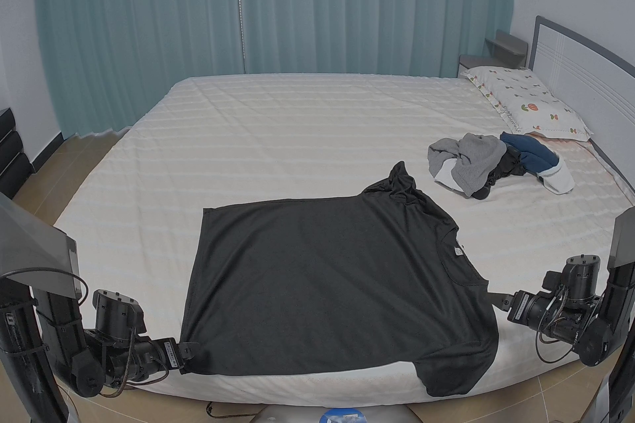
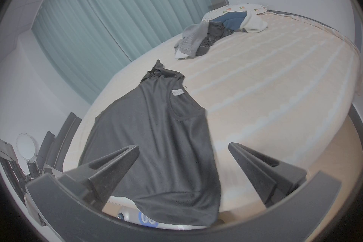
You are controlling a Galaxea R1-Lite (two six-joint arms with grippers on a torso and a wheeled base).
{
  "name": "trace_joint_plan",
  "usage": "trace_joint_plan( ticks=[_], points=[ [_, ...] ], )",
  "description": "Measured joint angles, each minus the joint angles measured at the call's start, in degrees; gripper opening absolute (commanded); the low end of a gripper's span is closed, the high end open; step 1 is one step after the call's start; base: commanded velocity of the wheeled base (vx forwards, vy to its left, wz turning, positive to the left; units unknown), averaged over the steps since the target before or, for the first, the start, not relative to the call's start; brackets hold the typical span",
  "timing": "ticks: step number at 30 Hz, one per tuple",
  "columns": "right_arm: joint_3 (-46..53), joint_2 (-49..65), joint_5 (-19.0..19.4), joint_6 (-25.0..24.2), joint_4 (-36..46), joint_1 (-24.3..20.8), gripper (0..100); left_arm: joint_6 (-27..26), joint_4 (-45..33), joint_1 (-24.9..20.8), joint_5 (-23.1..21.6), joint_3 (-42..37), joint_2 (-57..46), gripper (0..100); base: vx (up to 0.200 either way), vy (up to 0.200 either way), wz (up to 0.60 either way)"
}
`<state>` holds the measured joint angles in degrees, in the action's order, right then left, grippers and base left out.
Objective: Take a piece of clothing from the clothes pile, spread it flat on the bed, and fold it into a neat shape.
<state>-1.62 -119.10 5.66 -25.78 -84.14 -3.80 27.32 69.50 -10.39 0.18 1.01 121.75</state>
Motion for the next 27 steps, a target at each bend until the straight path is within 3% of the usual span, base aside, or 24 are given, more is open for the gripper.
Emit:
trace_joint_plan(
  ticks=[8, 17, 27],
  points=[
    [-4.4, -1.0, -0.1, -1.3, -0.4, -2.8, 100, 0.7, 2.1, 2.1, -0.3, 0.0, -0.6, 100, 0.0, 0.2, 0.0],
    [-12.0, -4.1, -0.3, -1.3, 0.2, -5.3, 100, 1.2, 5.3, 2.5, -0.4, 0.0, 0.1, 100, 0.0, 0.0, 0.0],
    [-22.9, -7.8, -0.7, -1.3, 5.4, -6.5, 100, 4.3, 11.0, 2.1, -0.4, 0.0, 2.7, 100, 0.18, 0.0, 0.0]
  ],
)
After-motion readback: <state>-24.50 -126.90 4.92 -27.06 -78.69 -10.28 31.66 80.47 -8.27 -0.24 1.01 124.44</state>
